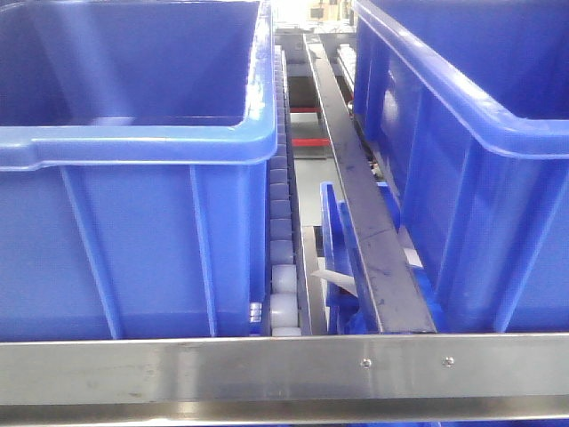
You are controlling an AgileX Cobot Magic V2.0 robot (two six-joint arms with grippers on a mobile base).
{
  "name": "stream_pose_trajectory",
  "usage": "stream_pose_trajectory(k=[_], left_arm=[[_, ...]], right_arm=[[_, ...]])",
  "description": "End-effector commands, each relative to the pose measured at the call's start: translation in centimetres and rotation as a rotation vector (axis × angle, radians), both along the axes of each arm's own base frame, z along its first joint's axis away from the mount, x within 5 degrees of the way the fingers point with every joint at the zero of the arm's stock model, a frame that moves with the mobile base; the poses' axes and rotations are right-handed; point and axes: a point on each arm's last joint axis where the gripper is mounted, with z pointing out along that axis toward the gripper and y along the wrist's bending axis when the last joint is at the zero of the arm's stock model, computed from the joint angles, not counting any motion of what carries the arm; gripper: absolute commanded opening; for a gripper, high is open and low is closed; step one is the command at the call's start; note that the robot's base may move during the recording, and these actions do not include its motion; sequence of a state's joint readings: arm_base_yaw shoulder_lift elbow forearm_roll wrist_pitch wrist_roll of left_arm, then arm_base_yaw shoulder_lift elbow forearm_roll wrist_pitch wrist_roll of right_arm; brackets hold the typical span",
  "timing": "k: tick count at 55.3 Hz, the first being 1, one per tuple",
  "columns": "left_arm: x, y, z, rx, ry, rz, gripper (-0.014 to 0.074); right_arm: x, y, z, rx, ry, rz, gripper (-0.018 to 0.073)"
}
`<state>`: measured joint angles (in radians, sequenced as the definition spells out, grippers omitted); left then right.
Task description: Pick and sort blue part to right shelf
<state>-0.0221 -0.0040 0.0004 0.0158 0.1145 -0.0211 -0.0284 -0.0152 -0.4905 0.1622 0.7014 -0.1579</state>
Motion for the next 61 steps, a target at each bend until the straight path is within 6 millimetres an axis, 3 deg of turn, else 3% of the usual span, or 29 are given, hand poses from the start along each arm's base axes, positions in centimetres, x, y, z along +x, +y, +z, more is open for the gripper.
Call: stream_pose_trajectory(k=[1,4,61], left_arm=[[-0.14,0.0,0.54,-0.021,-0.18,0.0,0.0124],[-0.11,0.0,0.25,-0.029,-0.126,0.0,0.0124],[-0.11,0.0,0.32,-0.031,-0.141,0.0,0.0124]], right_arm=[[-0.48,-0.04,1.54,0.005,-0.117,-0.014,0.0058],[-0.48,-0.04,1.54,0.005,-0.117,-0.014,0.0058],[-0.11,-0.12,1.16,0.002,-0.123,-0.021,0.0058]])
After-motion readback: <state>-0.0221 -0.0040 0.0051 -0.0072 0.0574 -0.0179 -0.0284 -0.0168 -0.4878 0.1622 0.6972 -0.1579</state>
